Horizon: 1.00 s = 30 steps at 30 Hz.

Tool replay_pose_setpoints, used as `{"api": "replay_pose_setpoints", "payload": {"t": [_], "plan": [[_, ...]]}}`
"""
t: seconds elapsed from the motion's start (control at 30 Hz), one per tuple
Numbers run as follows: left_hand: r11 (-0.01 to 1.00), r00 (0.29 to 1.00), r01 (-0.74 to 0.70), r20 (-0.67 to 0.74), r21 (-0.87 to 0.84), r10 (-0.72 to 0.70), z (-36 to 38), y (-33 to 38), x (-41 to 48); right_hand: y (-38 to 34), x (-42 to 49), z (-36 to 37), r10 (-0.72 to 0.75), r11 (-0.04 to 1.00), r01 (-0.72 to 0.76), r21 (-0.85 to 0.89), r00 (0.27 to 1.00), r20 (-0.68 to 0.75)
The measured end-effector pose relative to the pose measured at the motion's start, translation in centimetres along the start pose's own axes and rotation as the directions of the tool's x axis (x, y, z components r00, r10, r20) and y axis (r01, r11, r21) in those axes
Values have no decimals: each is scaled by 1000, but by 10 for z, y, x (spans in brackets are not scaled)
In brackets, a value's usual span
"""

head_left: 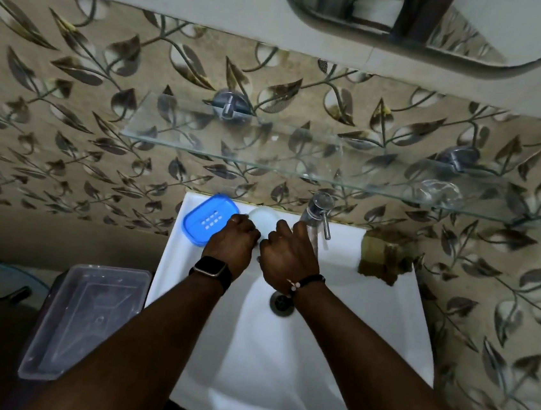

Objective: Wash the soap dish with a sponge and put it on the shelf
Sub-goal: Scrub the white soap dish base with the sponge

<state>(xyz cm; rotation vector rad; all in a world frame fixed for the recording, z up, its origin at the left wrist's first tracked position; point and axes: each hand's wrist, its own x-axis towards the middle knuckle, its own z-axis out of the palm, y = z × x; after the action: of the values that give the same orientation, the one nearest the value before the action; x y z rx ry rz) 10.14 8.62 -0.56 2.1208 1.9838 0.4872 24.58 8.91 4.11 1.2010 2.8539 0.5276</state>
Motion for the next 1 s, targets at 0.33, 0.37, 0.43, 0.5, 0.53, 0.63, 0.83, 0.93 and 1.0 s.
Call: {"api": "replay_pose_setpoints", "payload": {"t": [0.33, 0.37, 0.43, 0.5, 0.53, 0.63, 0.83, 0.93, 1.0], "plan": [[997, 992, -68, -101, 34, 71, -25, -2, -23, -11, -11, -24, 77, 997, -77, 31, 997, -1], [996, 987, -84, -137, 23, 86, -30, -1, -28, -14, -13, -27, 114, 990, -113, 82, 994, 0], [992, 971, -127, -207, -1, 124, -41, -2, -36, -20, -19, -34, 211, 962, -208, 178, 977, -2], [985, 955, -171, -248, -8, 163, -51, -4, -45, -26, -27, -40, 272, 920, -261, 291, 962, 3], [984, 949, -179, -266, -16, 169, -56, -6, -48, -29, -30, -43, 297, 895, -283, 344, 955, 13], [982, 932, -183, -325, -49, 158, -70, -8, -58, -40, -43, -53, 366, 836, -318, 447, 930, -24], [958, 917, -258, -345, -129, 200, -95, 5, -80, -59, -71, -75, 519, 681, -351, 642, 850, -86], [953, 902, -274, -379, -128, 209, -107, 22, -91, -66, -81, -78, 608, 585, -388, 712, 791, -69], [941, 881, -315, -406, -122, 242, -114, 32, -94, -69, -85, -76, 660, 500, -424, 755, 751, -15]]}}
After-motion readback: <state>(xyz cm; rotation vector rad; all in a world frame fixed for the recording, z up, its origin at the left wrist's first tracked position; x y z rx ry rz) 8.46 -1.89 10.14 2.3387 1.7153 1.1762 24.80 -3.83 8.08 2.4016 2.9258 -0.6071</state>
